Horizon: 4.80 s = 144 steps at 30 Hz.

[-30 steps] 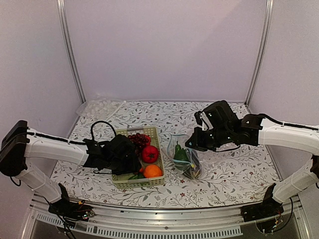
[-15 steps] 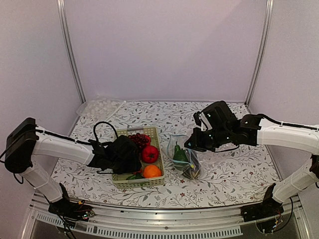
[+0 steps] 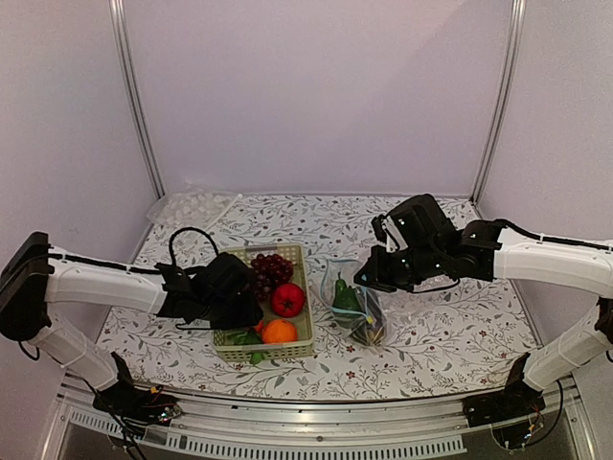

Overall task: Place the food in the zip-top bag and seal the zipper
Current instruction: Pick up the fake vegetable from the bin, then place the fake vegetable in the bin, then pick up the fake fruit from the bin.

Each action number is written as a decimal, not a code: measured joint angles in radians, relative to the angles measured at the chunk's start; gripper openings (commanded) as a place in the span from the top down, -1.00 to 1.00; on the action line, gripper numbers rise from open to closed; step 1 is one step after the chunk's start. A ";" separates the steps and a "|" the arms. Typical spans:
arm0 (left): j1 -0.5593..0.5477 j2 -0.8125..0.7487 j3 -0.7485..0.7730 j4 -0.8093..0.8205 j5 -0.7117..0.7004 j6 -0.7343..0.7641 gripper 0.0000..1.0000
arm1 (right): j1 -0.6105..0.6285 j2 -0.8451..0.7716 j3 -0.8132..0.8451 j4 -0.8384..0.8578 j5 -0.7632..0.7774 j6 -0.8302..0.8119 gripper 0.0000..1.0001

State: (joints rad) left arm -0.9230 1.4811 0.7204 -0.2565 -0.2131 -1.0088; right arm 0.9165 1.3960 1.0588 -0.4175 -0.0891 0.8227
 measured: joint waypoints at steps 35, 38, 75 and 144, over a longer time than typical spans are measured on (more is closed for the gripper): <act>0.029 -0.372 0.067 0.151 0.529 0.084 0.41 | 0.015 0.000 0.000 0.037 -0.025 -0.002 1.00; -0.003 -0.301 0.118 0.198 0.577 0.061 0.43 | 0.019 0.000 0.000 0.040 -0.018 -0.008 1.00; 0.006 -0.060 0.132 -0.042 0.187 0.119 -0.63 | 0.026 0.054 0.013 0.066 -0.015 -0.011 1.00; 0.163 0.369 0.443 -0.363 -0.229 0.278 0.05 | 0.026 0.039 0.013 0.035 0.023 -0.027 1.00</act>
State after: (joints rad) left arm -0.7597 1.8496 1.1629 -0.6193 -0.4416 -0.7303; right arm 0.9424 1.4353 1.0721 -0.3824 -0.0662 0.7952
